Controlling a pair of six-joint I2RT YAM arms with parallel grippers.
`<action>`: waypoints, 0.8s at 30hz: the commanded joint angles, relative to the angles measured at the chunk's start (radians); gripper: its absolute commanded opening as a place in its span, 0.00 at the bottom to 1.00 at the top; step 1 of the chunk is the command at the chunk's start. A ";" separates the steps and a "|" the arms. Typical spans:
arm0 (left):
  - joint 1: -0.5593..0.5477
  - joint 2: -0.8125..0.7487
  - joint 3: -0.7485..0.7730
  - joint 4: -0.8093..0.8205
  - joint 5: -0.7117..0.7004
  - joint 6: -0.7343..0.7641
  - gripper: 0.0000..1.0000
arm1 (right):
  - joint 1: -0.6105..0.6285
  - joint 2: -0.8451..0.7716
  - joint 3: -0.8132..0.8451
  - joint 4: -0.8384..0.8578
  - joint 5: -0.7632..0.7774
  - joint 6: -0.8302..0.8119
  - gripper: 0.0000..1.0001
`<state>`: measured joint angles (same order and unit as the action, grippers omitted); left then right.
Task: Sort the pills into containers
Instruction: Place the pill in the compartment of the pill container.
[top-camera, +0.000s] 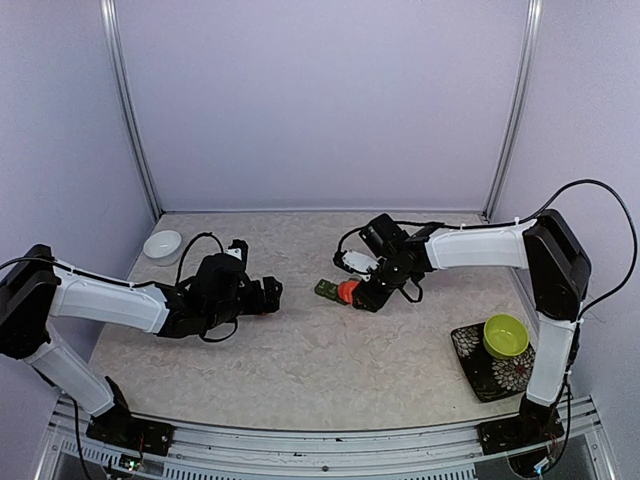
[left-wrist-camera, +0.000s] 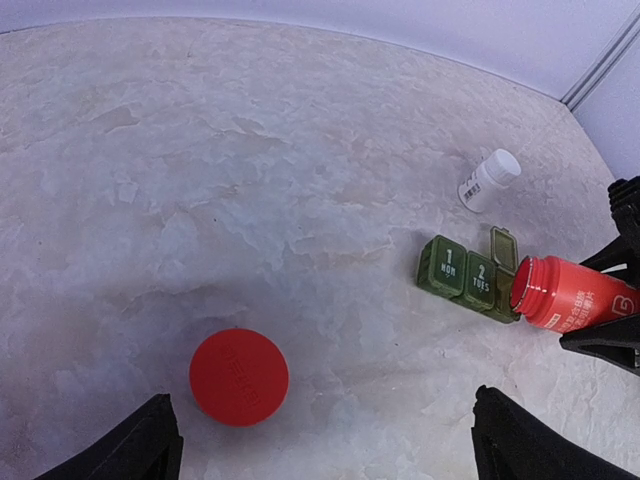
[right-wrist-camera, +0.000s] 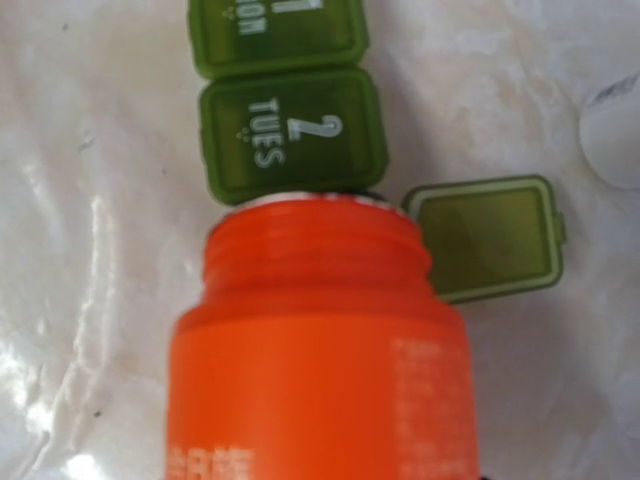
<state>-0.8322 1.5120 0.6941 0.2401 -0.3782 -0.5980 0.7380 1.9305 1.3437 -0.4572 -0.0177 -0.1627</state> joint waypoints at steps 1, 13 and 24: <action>-0.005 0.010 -0.005 0.031 0.008 -0.005 0.99 | 0.014 0.018 0.033 -0.040 0.008 -0.008 0.27; -0.007 0.019 -0.010 0.040 0.011 -0.010 0.99 | 0.013 0.011 0.056 -0.077 0.023 -0.015 0.27; -0.009 0.021 -0.021 0.047 0.012 -0.015 0.99 | 0.014 0.026 0.073 -0.113 0.023 -0.021 0.28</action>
<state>-0.8333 1.5246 0.6853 0.2649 -0.3725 -0.6029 0.7399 1.9358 1.3830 -0.5362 -0.0017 -0.1734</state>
